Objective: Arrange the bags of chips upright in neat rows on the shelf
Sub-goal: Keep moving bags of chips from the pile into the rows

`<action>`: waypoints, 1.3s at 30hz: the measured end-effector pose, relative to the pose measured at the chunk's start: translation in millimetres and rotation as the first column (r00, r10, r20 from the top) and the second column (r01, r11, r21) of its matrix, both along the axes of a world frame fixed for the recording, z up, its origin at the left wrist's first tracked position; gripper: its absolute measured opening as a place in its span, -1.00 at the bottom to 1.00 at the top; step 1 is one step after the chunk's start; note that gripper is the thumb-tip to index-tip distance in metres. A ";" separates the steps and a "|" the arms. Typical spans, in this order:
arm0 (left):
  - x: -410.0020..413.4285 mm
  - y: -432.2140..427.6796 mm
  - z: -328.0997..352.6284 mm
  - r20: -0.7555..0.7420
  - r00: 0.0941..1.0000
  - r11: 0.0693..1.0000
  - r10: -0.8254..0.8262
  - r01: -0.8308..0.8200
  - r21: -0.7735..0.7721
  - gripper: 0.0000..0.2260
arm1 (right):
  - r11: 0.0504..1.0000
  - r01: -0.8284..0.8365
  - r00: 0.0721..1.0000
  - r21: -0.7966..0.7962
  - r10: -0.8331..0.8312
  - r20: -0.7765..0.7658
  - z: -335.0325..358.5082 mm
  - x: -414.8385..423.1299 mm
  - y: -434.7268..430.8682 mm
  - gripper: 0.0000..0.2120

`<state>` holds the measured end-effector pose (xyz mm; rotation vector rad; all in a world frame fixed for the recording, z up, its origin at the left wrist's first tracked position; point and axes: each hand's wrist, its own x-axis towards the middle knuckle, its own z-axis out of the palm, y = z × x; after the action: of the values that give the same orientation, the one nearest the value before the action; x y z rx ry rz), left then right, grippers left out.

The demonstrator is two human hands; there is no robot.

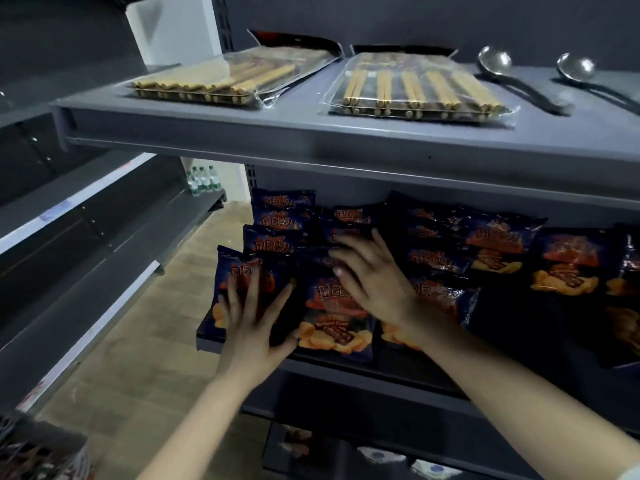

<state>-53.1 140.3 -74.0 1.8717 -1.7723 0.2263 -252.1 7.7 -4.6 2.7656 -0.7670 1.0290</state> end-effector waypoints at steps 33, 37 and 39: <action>-16.8 -10.5 -19.4 0.114 0.992 0.996 -0.051 0.042 0.078 -0.37 | 0.923 0.241 0.935 0.301 -0.138 -0.325 27.0 34.7 -137.8 -0.51; -15.3 -6.9 -18.8 0.119 0.990 0.994 -0.080 0.071 0.082 -0.39 | 0.894 0.238 0.941 0.379 -0.115 -0.319 38.3 33.7 -133.0 -0.46; -13.8 -5.5 -20.5 0.133 0.987 0.993 -0.091 0.081 0.084 -0.39 | 0.881 0.234 0.949 0.411 -0.115 -0.294 47.5 30.1 -128.0 -0.44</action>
<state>-66.9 134.8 -94.4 1.8676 -1.9761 0.2622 -221.9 -120.3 42.9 3.0251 -1.3211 0.4813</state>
